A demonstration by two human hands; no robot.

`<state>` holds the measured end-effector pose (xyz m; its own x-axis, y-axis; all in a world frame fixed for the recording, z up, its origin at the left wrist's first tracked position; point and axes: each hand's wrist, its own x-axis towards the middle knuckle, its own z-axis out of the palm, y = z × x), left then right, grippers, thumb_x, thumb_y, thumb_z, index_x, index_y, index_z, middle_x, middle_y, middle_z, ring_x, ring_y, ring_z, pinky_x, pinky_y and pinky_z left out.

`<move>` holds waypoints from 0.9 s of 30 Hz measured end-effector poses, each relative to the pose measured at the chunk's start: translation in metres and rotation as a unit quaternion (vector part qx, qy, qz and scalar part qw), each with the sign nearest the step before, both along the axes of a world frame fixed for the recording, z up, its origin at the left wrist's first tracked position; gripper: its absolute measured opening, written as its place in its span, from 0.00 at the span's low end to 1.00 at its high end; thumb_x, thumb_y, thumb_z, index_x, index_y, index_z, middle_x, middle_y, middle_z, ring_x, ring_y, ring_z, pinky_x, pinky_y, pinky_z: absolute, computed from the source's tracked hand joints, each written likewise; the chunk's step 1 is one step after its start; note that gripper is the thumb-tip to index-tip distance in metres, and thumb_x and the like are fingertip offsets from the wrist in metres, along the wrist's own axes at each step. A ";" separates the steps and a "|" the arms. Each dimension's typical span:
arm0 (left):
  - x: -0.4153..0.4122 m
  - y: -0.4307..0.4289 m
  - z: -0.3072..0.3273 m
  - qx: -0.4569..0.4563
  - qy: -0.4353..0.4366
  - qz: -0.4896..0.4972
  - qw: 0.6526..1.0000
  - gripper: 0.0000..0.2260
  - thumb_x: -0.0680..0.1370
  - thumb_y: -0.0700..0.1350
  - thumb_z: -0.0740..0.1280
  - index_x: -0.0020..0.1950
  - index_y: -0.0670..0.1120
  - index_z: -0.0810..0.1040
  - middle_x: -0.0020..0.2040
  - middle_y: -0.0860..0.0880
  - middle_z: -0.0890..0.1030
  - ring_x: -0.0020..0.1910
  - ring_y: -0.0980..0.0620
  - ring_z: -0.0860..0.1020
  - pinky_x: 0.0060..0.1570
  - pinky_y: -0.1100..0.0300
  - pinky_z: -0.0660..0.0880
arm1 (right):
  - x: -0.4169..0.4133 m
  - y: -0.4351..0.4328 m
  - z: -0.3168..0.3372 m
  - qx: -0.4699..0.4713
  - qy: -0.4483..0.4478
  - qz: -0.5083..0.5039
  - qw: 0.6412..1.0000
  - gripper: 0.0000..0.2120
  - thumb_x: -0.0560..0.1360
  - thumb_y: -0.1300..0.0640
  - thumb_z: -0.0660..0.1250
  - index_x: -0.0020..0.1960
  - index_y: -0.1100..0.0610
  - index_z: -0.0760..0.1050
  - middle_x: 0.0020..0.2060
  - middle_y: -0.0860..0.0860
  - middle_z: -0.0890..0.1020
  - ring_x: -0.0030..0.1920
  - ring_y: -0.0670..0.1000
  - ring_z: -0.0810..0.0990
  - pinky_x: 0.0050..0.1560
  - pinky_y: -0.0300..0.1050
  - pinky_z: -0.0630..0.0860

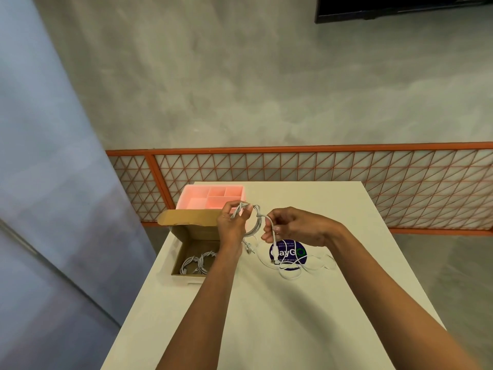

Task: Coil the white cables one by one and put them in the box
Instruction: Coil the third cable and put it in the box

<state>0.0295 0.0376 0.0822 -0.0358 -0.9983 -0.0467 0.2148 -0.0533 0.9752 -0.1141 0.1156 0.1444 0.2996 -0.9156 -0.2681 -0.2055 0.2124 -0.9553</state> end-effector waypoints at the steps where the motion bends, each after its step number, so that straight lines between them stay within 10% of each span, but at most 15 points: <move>1: 0.001 0.000 -0.001 0.001 -0.001 -0.007 1.000 0.08 0.73 0.38 0.71 0.45 0.50 0.77 0.43 0.50 0.82 0.48 0.45 0.79 0.47 0.49 0.75 | 0.001 -0.001 -0.001 0.012 -0.005 -0.016 1.000 0.12 0.80 0.72 0.51 0.49 0.61 0.72 0.44 0.54 0.76 0.46 0.49 0.78 0.49 0.38 0.77; 6: 0.005 0.000 -0.004 0.021 -0.021 -0.020 0.999 0.07 0.75 0.41 0.71 0.45 0.52 0.75 0.45 0.54 0.80 0.49 0.48 0.78 0.47 0.49 0.73 | 0.001 -0.004 0.005 0.013 0.110 -0.069 0.991 0.16 0.77 0.69 0.53 0.52 0.60 0.78 0.44 0.52 0.76 0.40 0.49 0.65 0.38 0.39 0.63; 10: 0.005 0.001 -0.005 0.037 -0.007 -0.018 0.999 0.07 0.73 0.41 0.72 0.46 0.50 0.77 0.47 0.50 0.81 0.52 0.45 0.78 0.46 0.48 0.73 | 0.006 0.000 0.008 -0.007 0.132 -0.111 0.985 0.17 0.79 0.47 0.61 0.56 0.57 0.81 0.43 0.49 0.77 0.41 0.45 0.69 0.39 0.38 0.65; 15: 0.003 0.003 -0.005 0.023 0.008 -0.046 0.999 0.08 0.73 0.40 0.73 0.48 0.48 0.78 0.50 0.47 0.82 0.51 0.44 0.78 0.43 0.48 0.69 | 0.012 -0.008 0.004 -0.042 0.190 -0.152 0.969 0.13 0.80 0.55 0.62 0.57 0.58 0.81 0.62 0.54 0.78 0.51 0.45 0.75 0.51 0.39 0.65; 27: 0.007 0.004 0.009 -0.007 0.002 -0.093 0.996 0.12 0.69 0.35 0.75 0.45 0.50 0.78 0.38 0.53 0.84 0.37 0.56 0.79 0.32 0.62 0.64 | 0.006 -0.011 0.002 -0.051 0.159 -0.174 0.970 0.12 0.80 0.57 0.61 0.53 0.58 0.83 0.63 0.53 0.78 0.66 0.51 0.70 0.58 0.43 0.62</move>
<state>0.0370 0.0412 0.0913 -0.2208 -0.9748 -0.0318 0.2071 -0.0788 0.9751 -0.1076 0.1044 0.1466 -0.1160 -0.9731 -0.1992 -0.4264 0.2299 -0.8748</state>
